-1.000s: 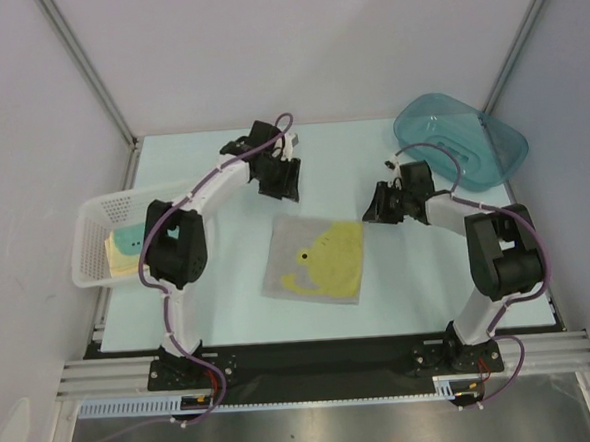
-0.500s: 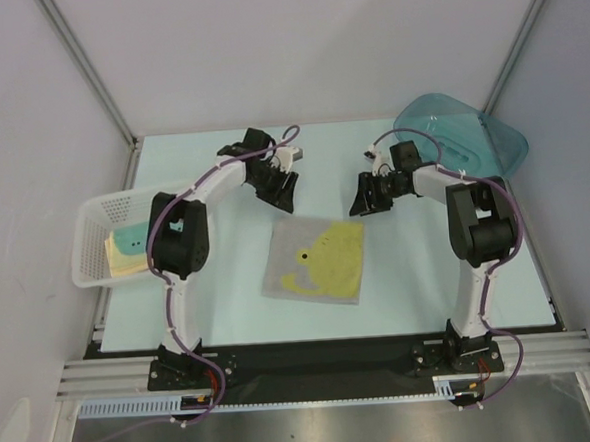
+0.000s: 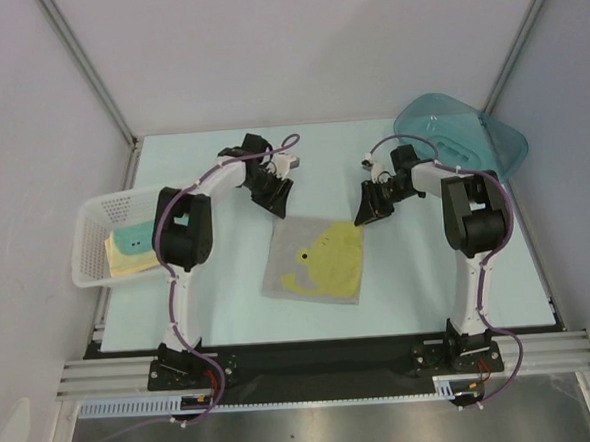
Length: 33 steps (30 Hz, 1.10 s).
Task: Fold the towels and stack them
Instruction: Fold the towel
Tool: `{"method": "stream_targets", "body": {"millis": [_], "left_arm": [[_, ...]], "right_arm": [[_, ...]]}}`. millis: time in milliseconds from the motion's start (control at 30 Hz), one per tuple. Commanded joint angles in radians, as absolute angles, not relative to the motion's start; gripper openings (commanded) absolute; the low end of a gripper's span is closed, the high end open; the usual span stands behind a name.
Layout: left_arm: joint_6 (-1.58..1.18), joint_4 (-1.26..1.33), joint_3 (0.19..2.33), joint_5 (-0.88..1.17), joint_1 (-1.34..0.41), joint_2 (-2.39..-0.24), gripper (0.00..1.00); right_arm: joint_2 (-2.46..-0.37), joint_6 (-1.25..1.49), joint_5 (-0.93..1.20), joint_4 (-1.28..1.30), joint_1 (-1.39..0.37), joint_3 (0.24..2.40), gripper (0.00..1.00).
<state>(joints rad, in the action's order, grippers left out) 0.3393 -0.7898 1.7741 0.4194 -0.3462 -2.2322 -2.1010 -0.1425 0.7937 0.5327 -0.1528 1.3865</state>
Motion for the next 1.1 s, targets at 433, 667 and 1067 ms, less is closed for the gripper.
{"method": "stream_targets", "body": {"millis": [433,667,1067], "left_arm": [[0.419,-0.805,1.836,0.439,-0.336,-2.278,0.37],[0.431,-0.857,1.835,0.485,-0.336,-2.258,0.4],[0.407,-0.856,1.881,0.446,-0.334,-2.23,0.52]], "right_arm": [[-2.141,-0.198,0.779,0.563,-0.143,1.422,0.18],[-2.148,-0.204,0.798,0.571,-0.14,1.446,0.19],[-2.141,-0.218,0.795,0.591,-0.127,1.425,0.23]]}}
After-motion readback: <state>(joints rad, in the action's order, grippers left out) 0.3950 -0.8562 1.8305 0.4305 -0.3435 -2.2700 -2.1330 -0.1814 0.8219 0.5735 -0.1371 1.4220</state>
